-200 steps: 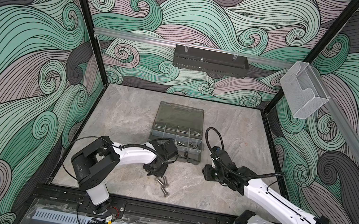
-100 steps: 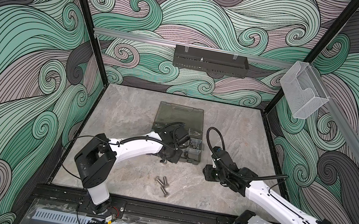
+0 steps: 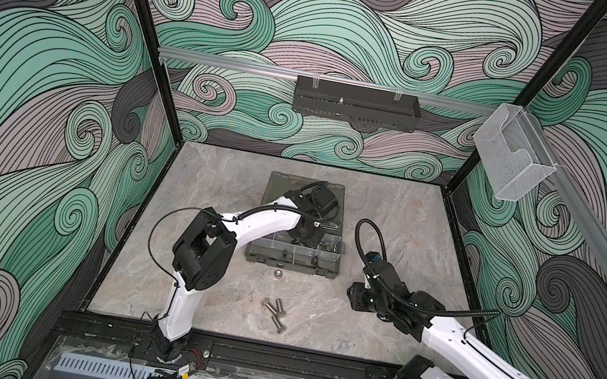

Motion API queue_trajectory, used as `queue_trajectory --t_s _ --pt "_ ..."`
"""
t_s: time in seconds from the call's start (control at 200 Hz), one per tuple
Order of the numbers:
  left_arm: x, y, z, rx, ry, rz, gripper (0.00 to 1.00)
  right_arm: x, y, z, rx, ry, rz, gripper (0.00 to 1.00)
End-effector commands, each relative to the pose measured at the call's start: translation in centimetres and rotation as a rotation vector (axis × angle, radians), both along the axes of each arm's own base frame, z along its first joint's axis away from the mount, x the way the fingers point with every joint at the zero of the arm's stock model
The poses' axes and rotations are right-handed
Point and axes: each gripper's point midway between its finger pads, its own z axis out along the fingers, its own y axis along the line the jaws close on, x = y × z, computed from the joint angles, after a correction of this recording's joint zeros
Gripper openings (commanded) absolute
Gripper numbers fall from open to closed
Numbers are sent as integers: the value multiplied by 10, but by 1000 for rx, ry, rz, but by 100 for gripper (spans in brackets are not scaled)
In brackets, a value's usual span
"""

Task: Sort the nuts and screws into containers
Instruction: 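Lift the hex nut with the left gripper into the middle compartment and open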

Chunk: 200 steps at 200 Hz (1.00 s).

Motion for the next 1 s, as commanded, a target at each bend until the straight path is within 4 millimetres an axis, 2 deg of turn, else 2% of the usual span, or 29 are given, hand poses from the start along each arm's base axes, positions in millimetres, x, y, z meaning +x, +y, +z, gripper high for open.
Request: queue_trajectory --t_s 0.0,0.165,0.325,0.846,0.996 --pt "3 2 1 14 24 -14 20 -3 -8 -4 -21 5 -27 39" --pt "8 2 -4 16 31 -13 21 -4 -11 -3 -23 4 -32 39" --pt "9 5 -7 22 37 -6 28 -6 -13 -3 -23 2 -37 39" --pt "6 4 2 -14 30 3 32 -7 -12 -2 -23 8 -31 39" --pt "1 9 4 -20 27 15 32 -6 -11 -1 -25 7 -25 39"
